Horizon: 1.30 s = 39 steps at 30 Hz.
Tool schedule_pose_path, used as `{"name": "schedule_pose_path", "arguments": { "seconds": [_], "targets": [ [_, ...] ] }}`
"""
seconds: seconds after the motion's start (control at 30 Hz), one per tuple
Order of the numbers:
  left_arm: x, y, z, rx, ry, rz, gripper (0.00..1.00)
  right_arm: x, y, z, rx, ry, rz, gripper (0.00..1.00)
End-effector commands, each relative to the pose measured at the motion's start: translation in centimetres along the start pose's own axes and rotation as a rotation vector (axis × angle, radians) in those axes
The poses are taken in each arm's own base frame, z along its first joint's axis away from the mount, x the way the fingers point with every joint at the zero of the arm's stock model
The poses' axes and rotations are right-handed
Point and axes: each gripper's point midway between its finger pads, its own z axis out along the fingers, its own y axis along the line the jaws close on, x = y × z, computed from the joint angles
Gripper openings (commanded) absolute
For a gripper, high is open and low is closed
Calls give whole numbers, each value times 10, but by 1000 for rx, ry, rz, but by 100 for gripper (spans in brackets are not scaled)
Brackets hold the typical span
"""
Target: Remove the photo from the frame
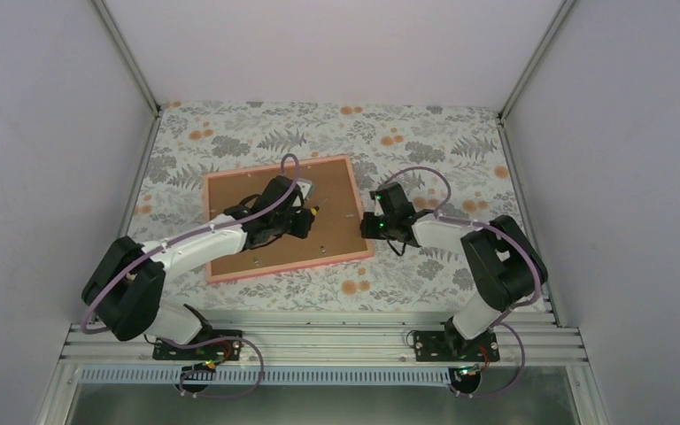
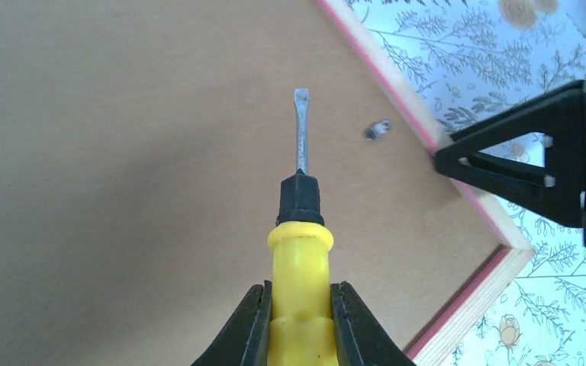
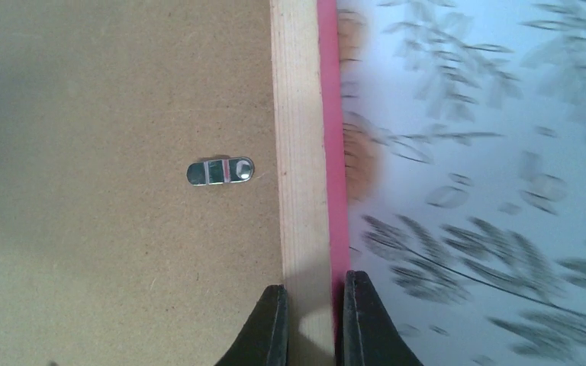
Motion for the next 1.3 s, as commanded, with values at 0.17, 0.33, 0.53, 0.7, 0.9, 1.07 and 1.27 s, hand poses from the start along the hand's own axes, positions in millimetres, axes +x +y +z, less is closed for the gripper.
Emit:
{"name": "schedule_pose_path", "arguments": {
  "seconds": [0.17,0.33,0.53,0.7,0.9,1.07,1.27],
  "targets": [
    [-8,17,-21,-36,-70,-64,2,-11,-63,-40,111,-114,245,4],
    [-9,23,-29,-46,-91,-82,2,-7,-94,-58,178,-163,330,4],
    [-10,27,-37,-51,-110,-98,2,6,-99,-59,170,-129,323,8],
    [-12,27,-41,-53,-121,-104,2,16,-88,-60,116,-79,280,20],
    [-12,27,-41,-47,-128,-110,2,30,-81,-63,104,-25,234,35],
    [-13,26,-41,-44,-132,-108,2,44,-71,-58,83,38,196,42],
    [-12,26,-41,-41,-130,-105,2,56,-46,-55,51,84,138,48]
  ]
}}
